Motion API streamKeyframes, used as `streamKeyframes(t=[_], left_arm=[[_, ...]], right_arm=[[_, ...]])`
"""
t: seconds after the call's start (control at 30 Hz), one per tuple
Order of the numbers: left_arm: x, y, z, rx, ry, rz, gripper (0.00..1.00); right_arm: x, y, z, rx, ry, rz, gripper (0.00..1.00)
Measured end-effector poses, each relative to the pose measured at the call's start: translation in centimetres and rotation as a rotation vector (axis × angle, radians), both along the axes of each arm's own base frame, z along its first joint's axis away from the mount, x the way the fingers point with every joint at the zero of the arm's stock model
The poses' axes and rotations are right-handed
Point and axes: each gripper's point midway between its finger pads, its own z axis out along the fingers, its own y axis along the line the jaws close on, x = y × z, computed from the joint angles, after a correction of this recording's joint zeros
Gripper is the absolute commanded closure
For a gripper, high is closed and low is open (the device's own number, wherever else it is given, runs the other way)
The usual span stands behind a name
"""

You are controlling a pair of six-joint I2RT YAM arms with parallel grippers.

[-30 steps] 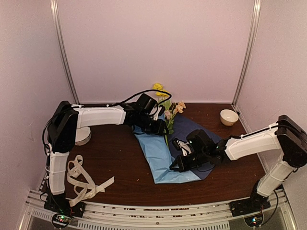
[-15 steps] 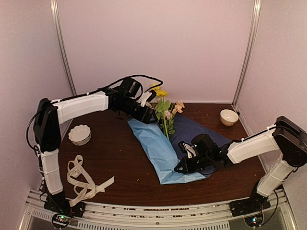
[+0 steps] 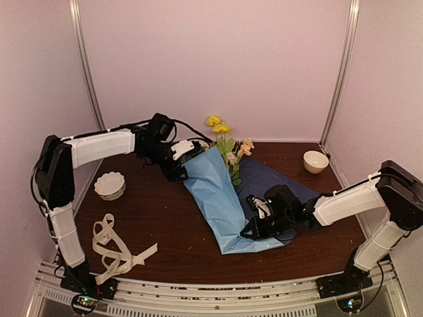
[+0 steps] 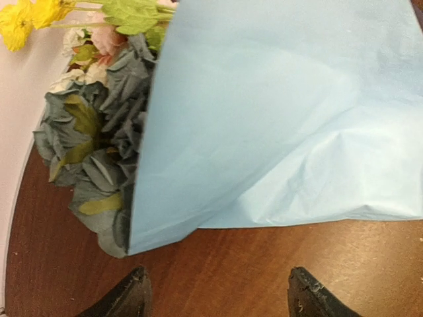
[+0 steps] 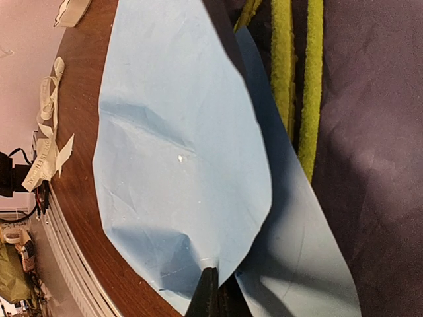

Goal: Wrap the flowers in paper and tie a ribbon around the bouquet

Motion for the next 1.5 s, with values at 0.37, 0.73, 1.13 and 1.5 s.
streamKeyframes(t=[0.37,0.73,1.13,1.5], left_arm=[[5.6,-0.6,-1.3,-0.007,-0.093,-0.049,0.3],[4.6,-3.5,-2.1,-0.107,0.009,-0.181,1.0],[6.0,-3.8,-2.5,-0.099,0.047,-0.104,1.0],[6.1,-4.5,-3.3,-0.023,0.018,-0.031,1.0]], right_arm=[[-0.1,-0.1,0.5,0.004,-0.013,0.009,1.0],[-0.6,-0.3,0.5,-0.001,-0.012,0.03,1.0],[-1.4,-0.6,2.3,0.033,-0.032,0.059,1.0],[-3.0,0.8,5.0,0.091,-0.035,0.144,1.0]])
